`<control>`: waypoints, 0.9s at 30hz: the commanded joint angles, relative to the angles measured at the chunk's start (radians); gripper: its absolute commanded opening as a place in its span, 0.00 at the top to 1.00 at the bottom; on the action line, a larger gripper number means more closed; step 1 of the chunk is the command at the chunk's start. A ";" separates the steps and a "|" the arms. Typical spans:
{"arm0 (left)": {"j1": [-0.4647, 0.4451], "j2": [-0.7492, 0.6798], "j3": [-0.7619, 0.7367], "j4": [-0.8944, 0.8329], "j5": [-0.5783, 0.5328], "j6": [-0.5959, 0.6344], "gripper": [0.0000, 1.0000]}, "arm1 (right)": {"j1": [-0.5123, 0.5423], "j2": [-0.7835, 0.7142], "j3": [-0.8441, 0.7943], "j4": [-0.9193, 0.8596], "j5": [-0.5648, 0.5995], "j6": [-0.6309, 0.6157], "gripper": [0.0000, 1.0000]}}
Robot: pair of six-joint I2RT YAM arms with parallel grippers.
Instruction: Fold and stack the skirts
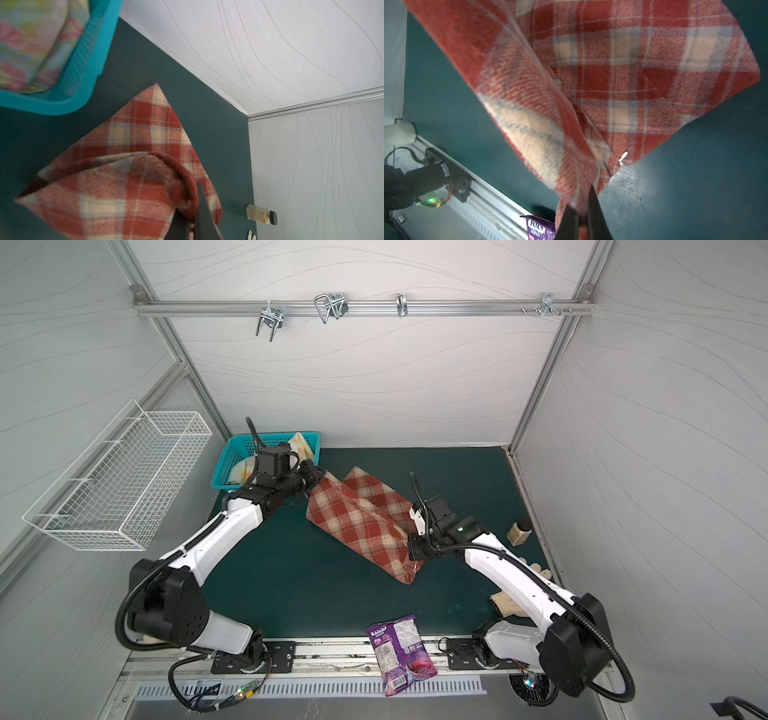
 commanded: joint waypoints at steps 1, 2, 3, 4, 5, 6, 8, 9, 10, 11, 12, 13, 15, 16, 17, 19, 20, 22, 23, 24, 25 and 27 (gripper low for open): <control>-0.031 0.111 0.108 0.043 -0.003 -0.016 1.00 | -0.069 0.040 0.026 0.004 -0.073 -0.048 1.00; -0.038 0.145 0.138 0.029 -0.007 -0.014 1.00 | -0.089 0.048 0.029 0.011 -0.083 -0.055 1.00; -0.043 0.179 0.174 0.015 -0.013 -0.013 1.00 | -0.110 0.061 0.034 0.018 -0.096 -0.059 1.00; -0.048 0.212 0.202 0.006 -0.023 -0.016 1.00 | -0.135 0.079 0.042 0.021 -0.110 -0.070 1.00; -0.049 0.237 0.221 0.004 -0.030 -0.024 1.00 | -0.153 0.096 0.051 0.021 -0.120 -0.075 1.00; -0.050 0.265 0.238 0.005 -0.037 -0.036 1.00 | -0.170 0.116 0.061 0.021 -0.126 -0.087 1.00; -0.049 0.305 0.264 0.008 -0.054 -0.052 1.00 | -0.193 0.154 0.085 0.020 -0.127 -0.106 1.00; -0.050 0.327 0.277 0.009 -0.063 -0.061 1.00 | -0.206 0.176 0.098 0.022 -0.129 -0.114 1.00; -0.050 0.348 0.287 0.016 -0.070 -0.072 1.00 | -0.216 0.199 0.110 0.025 -0.134 -0.119 1.00; -0.050 0.367 0.295 0.020 -0.074 -0.081 1.00 | -0.223 0.218 0.122 0.028 -0.135 -0.124 1.00; -0.049 0.389 0.310 0.017 -0.078 -0.086 1.00 | -0.229 0.243 0.136 0.026 -0.137 -0.133 1.00; -0.049 0.411 0.327 0.014 -0.081 -0.090 1.00 | -0.235 0.265 0.149 0.025 -0.130 -0.139 1.00; -0.049 0.444 0.343 0.017 -0.091 -0.105 1.00 | -0.246 0.302 0.171 0.025 -0.119 -0.151 1.00; -0.050 0.459 0.353 0.017 -0.098 -0.112 1.00 | -0.253 0.322 0.182 0.026 -0.117 -0.158 1.00; -0.049 0.470 0.359 0.018 -0.104 -0.117 1.00 | -0.257 0.337 0.190 0.025 -0.117 -0.165 1.00; -0.050 0.495 0.377 0.015 -0.117 -0.127 1.00 | -0.275 0.366 0.206 0.019 -0.112 -0.170 1.00; -0.049 0.507 0.386 0.008 -0.127 -0.129 1.00 | -0.283 0.378 0.210 0.021 -0.116 -0.170 1.00; -0.049 0.527 0.402 0.007 -0.142 -0.138 1.00 | -0.296 0.399 0.211 0.029 -0.121 -0.164 1.00; -0.048 0.535 0.410 0.006 -0.145 -0.142 1.00 | -0.301 0.410 0.211 0.030 -0.118 -0.166 1.00; -0.048 0.546 0.420 0.006 -0.144 -0.143 1.00 | -0.306 0.420 0.211 0.032 -0.118 -0.165 1.00; -0.048 0.560 0.438 -0.001 -0.140 -0.143 0.99 | -0.309 0.431 0.211 0.034 -0.118 -0.165 1.00; -0.049 0.582 0.468 -0.016 -0.134 -0.142 0.96 | -0.313 0.444 0.208 0.041 -0.108 -0.164 1.00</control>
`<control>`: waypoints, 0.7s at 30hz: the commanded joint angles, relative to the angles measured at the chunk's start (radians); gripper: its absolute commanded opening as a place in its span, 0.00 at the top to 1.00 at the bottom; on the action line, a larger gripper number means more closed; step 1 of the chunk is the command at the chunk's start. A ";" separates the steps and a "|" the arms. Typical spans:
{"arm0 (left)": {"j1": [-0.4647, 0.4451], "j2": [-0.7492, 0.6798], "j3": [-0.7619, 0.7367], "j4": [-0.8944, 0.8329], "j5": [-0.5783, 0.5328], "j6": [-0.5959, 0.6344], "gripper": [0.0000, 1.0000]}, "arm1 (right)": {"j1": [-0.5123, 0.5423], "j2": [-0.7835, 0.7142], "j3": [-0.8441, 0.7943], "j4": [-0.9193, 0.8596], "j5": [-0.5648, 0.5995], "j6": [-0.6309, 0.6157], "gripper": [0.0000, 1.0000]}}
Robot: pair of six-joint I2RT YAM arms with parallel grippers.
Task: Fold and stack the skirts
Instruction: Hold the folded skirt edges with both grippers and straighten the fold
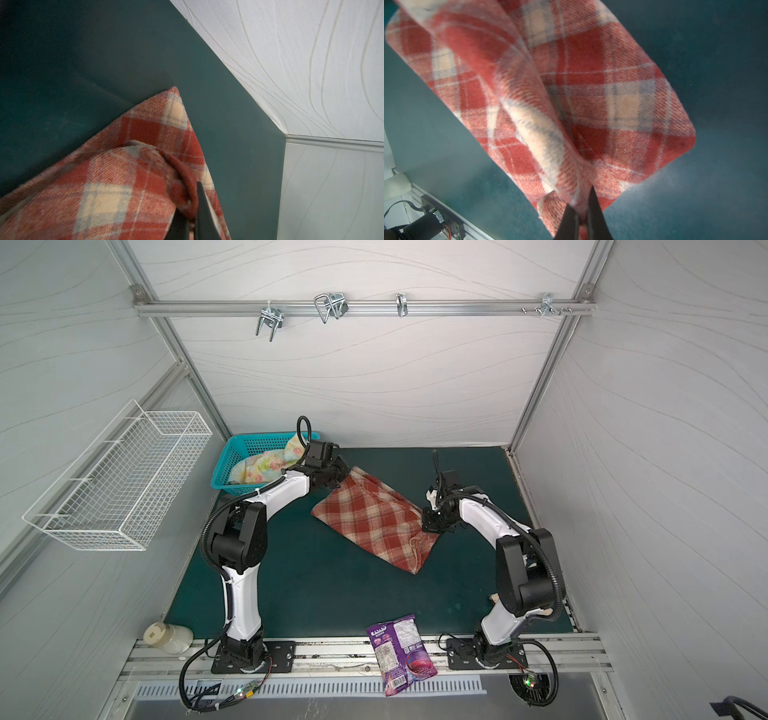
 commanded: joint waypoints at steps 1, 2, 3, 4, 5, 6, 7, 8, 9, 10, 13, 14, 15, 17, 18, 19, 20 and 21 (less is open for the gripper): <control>0.001 0.039 0.081 0.002 -0.024 -0.015 0.93 | -0.009 0.026 0.015 0.016 0.010 -0.021 1.00; 0.001 0.043 0.084 0.000 -0.023 -0.018 0.90 | -0.009 0.032 0.017 0.016 0.015 -0.022 1.00; 0.001 0.044 0.082 0.002 -0.024 -0.021 0.85 | -0.010 0.040 0.021 0.015 0.017 -0.021 1.00; 0.001 0.046 0.084 0.002 -0.022 -0.020 0.83 | -0.010 0.050 0.028 0.011 0.020 -0.023 1.00; 0.001 0.049 0.085 0.001 -0.018 -0.019 0.77 | -0.011 0.056 0.034 0.011 0.020 -0.023 1.00; 0.001 0.050 0.087 0.000 -0.015 -0.019 0.66 | -0.010 0.062 0.039 0.008 0.026 -0.022 1.00; 0.002 0.050 0.088 -0.001 -0.010 -0.017 0.57 | -0.011 0.067 0.043 0.009 0.030 -0.021 1.00; 0.001 0.048 0.087 0.000 -0.008 -0.014 0.45 | -0.011 0.071 0.046 0.010 0.035 -0.020 1.00; 0.001 0.043 0.083 0.003 -0.007 -0.012 0.36 | -0.013 0.075 0.051 0.008 0.041 -0.020 1.00; 0.001 0.036 0.077 0.012 -0.002 -0.011 0.29 | -0.013 0.080 0.054 0.007 0.044 -0.020 1.00; 0.001 0.015 0.073 0.009 0.005 -0.004 0.18 | -0.017 0.094 0.058 0.004 0.046 -0.020 1.00; 0.000 0.002 0.068 0.007 0.004 -0.001 0.17 | -0.019 0.097 0.058 0.005 0.050 -0.019 1.00; -0.001 -0.009 0.059 0.010 0.005 0.001 0.17 | -0.021 0.100 0.056 0.005 0.054 -0.017 1.00; -0.003 -0.040 0.033 0.017 0.006 0.009 0.16 | -0.028 0.107 0.058 0.007 0.059 -0.015 1.00; -0.006 -0.055 0.019 0.019 0.008 0.012 0.16 | -0.032 0.110 0.060 0.005 0.060 -0.014 1.00; -0.008 -0.073 0.000 0.025 0.008 0.016 0.16 | -0.035 0.112 0.063 0.005 0.063 -0.014 0.98; -0.009 -0.090 -0.024 0.030 0.010 0.018 0.16 | -0.038 0.114 0.066 0.005 0.070 -0.015 0.97; -0.009 -0.107 -0.045 0.041 0.013 0.018 0.16 | -0.039 0.114 0.069 0.006 0.078 -0.014 0.96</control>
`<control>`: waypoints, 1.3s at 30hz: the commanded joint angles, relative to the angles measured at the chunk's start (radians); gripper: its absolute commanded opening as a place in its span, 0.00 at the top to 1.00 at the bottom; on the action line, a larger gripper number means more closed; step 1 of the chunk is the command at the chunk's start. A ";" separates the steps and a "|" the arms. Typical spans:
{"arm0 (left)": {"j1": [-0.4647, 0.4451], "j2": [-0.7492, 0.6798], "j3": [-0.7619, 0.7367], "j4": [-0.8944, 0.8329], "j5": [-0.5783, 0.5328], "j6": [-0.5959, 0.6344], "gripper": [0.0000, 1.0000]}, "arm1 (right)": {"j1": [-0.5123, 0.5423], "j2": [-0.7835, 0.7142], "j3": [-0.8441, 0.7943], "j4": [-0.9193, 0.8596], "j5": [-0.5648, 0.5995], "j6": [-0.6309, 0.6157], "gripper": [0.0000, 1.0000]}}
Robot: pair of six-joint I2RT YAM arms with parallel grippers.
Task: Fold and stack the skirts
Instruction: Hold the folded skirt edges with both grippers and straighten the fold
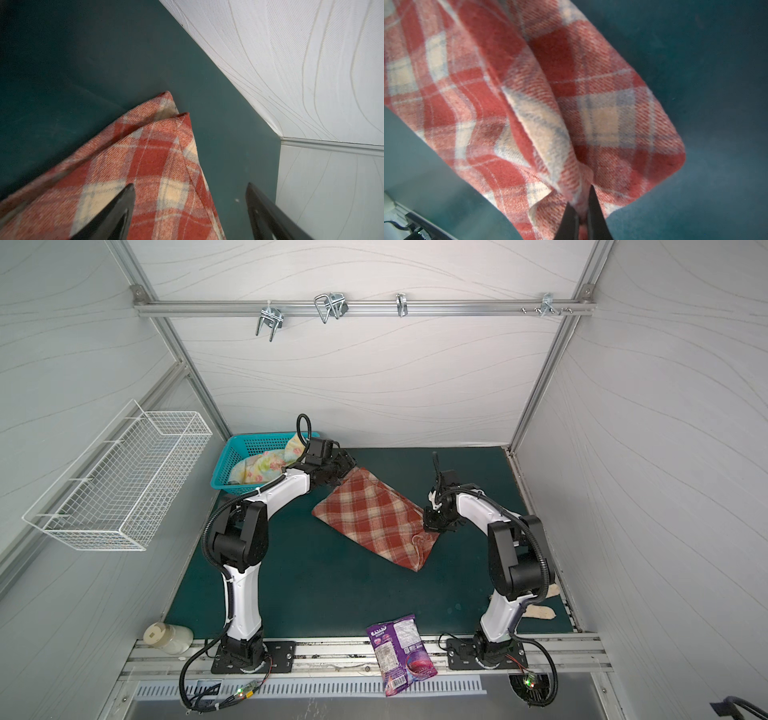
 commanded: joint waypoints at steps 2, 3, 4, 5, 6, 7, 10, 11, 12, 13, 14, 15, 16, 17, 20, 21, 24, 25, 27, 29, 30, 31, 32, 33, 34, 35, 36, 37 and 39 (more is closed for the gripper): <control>-0.008 -0.117 -0.091 0.069 0.009 0.016 0.16 | -0.014 0.015 0.034 -0.005 0.055 -0.017 0.96; -0.008 -0.135 -0.118 0.079 0.010 0.016 0.16 | -0.016 0.021 0.046 -0.013 0.059 -0.021 0.96; -0.008 -0.152 -0.145 0.088 0.007 0.016 0.16 | -0.018 0.028 0.057 -0.020 0.062 -0.023 0.96; -0.008 -0.167 -0.167 0.096 0.006 0.018 0.16 | -0.019 0.036 0.068 -0.027 0.067 -0.027 0.96; -0.008 -0.183 -0.191 0.106 0.005 0.019 0.16 | -0.018 0.044 0.081 -0.035 0.078 -0.029 0.97; -0.008 -0.196 -0.212 0.115 0.001 0.022 0.16 | -0.019 0.054 0.093 -0.044 0.094 -0.032 0.97; -0.008 -0.220 -0.255 0.117 0.000 0.033 0.16 | -0.019 0.064 0.112 -0.047 0.136 -0.033 0.96; -0.009 -0.228 -0.270 0.122 0.003 0.034 0.16 | -0.020 0.064 0.114 -0.041 0.146 -0.032 0.92; -0.008 -0.239 -0.292 0.131 0.005 0.035 0.16 | -0.020 0.067 0.120 -0.037 0.156 -0.031 0.86; -0.008 -0.248 -0.311 0.137 0.006 0.034 0.16 | -0.023 0.070 0.129 -0.037 0.170 -0.032 0.83; -0.009 -0.261 -0.336 0.150 0.009 0.034 0.16 | -0.028 0.077 0.143 -0.041 0.185 -0.031 0.79; -0.010 -0.271 -0.361 0.161 0.009 0.033 0.16 | -0.035 0.084 0.158 -0.042 0.197 -0.031 0.75; -0.011 -0.283 -0.378 0.165 0.009 0.034 0.16 | -0.041 0.088 0.171 -0.038 0.204 -0.032 0.70; -0.013 -0.295 -0.398 0.169 0.007 0.037 0.16 | -0.048 0.095 0.189 -0.039 0.212 -0.031 0.64; -0.014 -0.327 -0.459 0.188 0.004 0.038 0.16 | -0.068 0.102 0.247 -0.048 0.224 -0.030 0.49; -0.014 -0.335 -0.476 0.196 0.005 0.039 0.16 | -0.072 0.099 0.267 -0.053 0.224 -0.031 0.44; -0.016 -0.342 -0.509 0.208 0.015 0.044 0.15 | -0.072 0.067 0.297 -0.082 0.217 -0.031 0.26; -0.016 -0.341 -0.516 0.216 0.018 0.047 0.16 | -0.073 0.041 0.281 -0.077 0.190 -0.024 0.22; -0.016 -0.332 -0.534 0.235 0.026 0.045 0.15 | -0.074 -0.009 0.230 -0.059 0.108 -0.010 0.11; -0.018 -0.321 -0.543 0.247 0.035 0.045 0.15 | -0.071 -0.051 0.168 -0.045 0.017 0.015 0.01; -0.017 -0.316 -0.546 0.247 0.035 0.047 0.15 | -0.066 -0.076 0.128 -0.030 -0.025 0.027 0.01; -0.017 -0.312 -0.550 0.251 0.033 0.050 0.15 | -0.060 -0.095 0.091 -0.014 -0.044 0.036 0.01; -0.017 -0.307 -0.553 0.252 0.027 0.054 0.15 | -0.052 -0.116 0.051 0.003 -0.058 0.050 0.01; -0.017 -0.300 -0.555 0.252 0.022 0.057 0.15 | -0.043 -0.146 0.013 0.027 -0.069 0.064 0.01; -0.018 -0.294 -0.555 0.252 0.018 0.061 0.15 | -0.035 -0.169 -0.029 0.051 -0.076 0.080 0.01; -0.017 -0.287 -0.554 0.252 0.017 0.066 0.15 | -0.025 -0.196 -0.067 0.076 -0.081 0.096 0.01; -0.017 -0.278 -0.554 0.251 0.016 0.068 0.15 | -0.018 -0.214 -0.093 0.094 -0.082 0.106 0.01; -0.017 -0.272 -0.554 0.249 0.012 0.070 0.15 | -0.010 -0.222 -0.113 0.102 -0.079 0.112 0.01; -0.017 -0.265 -0.562 0.250 0.000 0.070 0.15 | -0.005 -0.217 -0.131 0.113 -0.085 0.117 0.01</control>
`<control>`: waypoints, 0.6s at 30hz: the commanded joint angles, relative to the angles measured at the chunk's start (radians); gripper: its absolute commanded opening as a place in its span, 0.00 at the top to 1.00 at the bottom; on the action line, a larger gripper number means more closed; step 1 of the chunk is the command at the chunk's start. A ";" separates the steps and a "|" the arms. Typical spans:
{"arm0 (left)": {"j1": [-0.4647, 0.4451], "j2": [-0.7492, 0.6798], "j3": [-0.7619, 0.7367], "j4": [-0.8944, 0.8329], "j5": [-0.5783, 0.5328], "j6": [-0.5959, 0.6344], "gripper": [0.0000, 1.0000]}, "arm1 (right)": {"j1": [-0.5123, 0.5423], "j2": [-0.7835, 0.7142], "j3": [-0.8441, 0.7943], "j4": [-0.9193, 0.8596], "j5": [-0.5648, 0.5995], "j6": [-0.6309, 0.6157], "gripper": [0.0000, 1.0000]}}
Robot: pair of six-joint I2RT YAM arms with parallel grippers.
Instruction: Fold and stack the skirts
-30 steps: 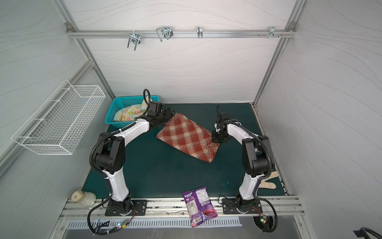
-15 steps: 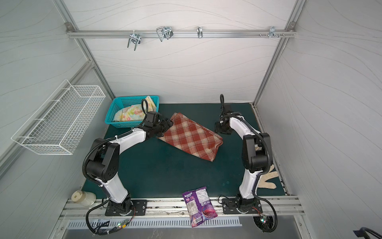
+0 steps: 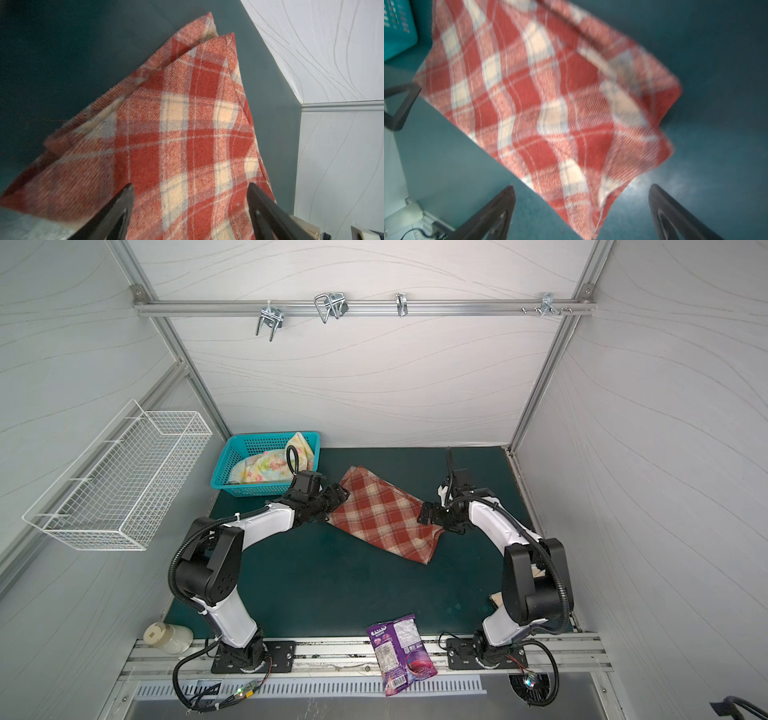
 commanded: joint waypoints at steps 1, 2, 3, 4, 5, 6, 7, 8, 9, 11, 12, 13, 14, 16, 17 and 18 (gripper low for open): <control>-0.002 0.026 -0.012 0.047 -0.030 0.017 0.15 | 0.014 -0.011 -0.025 0.069 -0.050 0.034 0.01; -0.003 0.026 -0.019 0.050 -0.036 0.018 0.15 | 0.013 0.000 -0.025 0.073 -0.052 0.034 0.01; -0.003 0.028 -0.027 0.052 -0.043 0.018 0.15 | 0.012 0.012 -0.023 0.075 -0.054 0.032 0.01; -0.002 0.027 -0.036 0.056 -0.051 0.018 0.15 | 0.014 0.023 -0.021 0.081 -0.051 0.033 0.01; -0.002 0.027 -0.045 0.061 -0.057 0.017 0.15 | 0.012 0.031 -0.020 0.086 -0.050 0.032 0.01; -0.002 0.027 -0.055 0.063 -0.065 0.017 0.15 | 0.013 0.036 -0.018 0.091 -0.043 0.032 0.01; -0.002 0.025 -0.062 0.063 -0.074 0.016 0.15 | 0.011 0.041 -0.015 0.096 -0.036 0.031 0.01; -0.002 0.024 -0.073 0.065 -0.083 0.016 0.15 | 0.011 0.050 -0.011 0.100 -0.025 0.027 0.01; -0.002 0.019 -0.085 0.068 -0.090 0.013 0.15 | 0.009 0.060 -0.006 0.103 -0.017 0.024 0.01; -0.002 0.008 -0.109 0.077 -0.110 0.007 0.15 | -0.003 0.081 0.004 0.108 -0.012 0.022 0.01; -0.002 0.001 -0.123 0.084 -0.119 0.004 0.15 | -0.009 0.094 0.008 0.113 -0.010 0.023 0.01; -0.002 -0.004 -0.135 0.087 -0.126 0.001 0.15 | -0.015 0.100 0.010 0.119 -0.006 0.022 0.01; -0.002 -0.010 -0.148 0.095 -0.133 -0.003 0.15 | -0.019 0.109 0.011 0.126 0.000 0.021 0.01; -0.002 -0.018 -0.169 0.108 -0.141 -0.007 0.15 | -0.027 0.120 0.015 0.136 0.010 0.020 0.01; -0.002 -0.018 -0.174 0.106 -0.144 -0.007 0.15 | -0.032 0.126 0.021 0.138 0.013 0.020 0.01; -0.002 -0.015 -0.177 0.106 -0.146 -0.007 0.15 | -0.036 0.131 0.028 0.140 0.018 0.020 0.01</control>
